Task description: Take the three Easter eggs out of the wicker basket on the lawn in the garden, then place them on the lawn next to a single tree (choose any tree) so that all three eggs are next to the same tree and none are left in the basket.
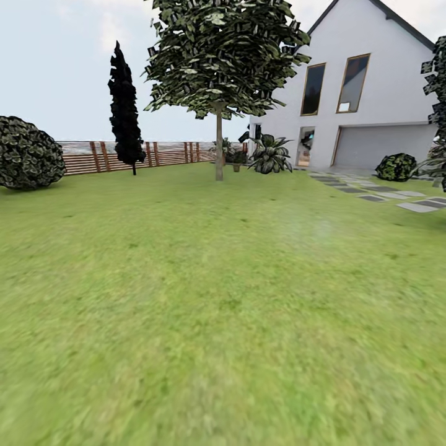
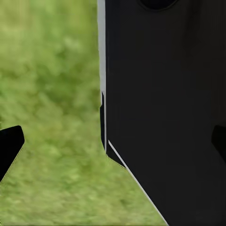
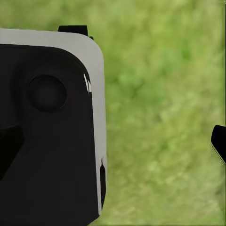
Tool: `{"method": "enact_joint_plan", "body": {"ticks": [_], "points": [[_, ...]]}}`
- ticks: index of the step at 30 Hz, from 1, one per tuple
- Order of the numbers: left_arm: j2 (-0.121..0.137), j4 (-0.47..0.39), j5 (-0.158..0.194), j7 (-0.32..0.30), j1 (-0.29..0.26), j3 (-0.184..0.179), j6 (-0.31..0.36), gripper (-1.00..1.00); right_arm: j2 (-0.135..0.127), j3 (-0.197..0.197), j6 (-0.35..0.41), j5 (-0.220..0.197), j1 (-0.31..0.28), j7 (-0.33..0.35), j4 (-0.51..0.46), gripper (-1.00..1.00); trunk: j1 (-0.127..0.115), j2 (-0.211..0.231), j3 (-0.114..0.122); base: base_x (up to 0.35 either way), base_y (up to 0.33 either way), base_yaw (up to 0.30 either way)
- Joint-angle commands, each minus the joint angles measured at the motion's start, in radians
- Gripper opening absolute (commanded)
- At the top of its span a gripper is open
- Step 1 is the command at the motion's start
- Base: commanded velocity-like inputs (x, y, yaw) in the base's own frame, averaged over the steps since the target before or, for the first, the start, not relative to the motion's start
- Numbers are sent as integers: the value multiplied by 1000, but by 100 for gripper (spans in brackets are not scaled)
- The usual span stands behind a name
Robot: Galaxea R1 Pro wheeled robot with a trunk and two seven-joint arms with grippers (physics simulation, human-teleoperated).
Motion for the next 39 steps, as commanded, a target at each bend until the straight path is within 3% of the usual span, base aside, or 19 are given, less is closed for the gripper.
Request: {"method": "enact_joint_plan", "body": {"ticks": [1,11,39], "points": [[0,-1,0,-1,0,0,0,100,0,-1,0,0,0,0,0,100,1,0,-1,341,0,0],[0,-1,0,-1,0,0,0,100,0,-1,0,0,0,3,0,100,1,0,-1,341,0,-181],[0,-1,-1,-1,1,0,0,100,0,-1,0,0,0,0,0,100,1,0,-1,341,0,-4]]}}
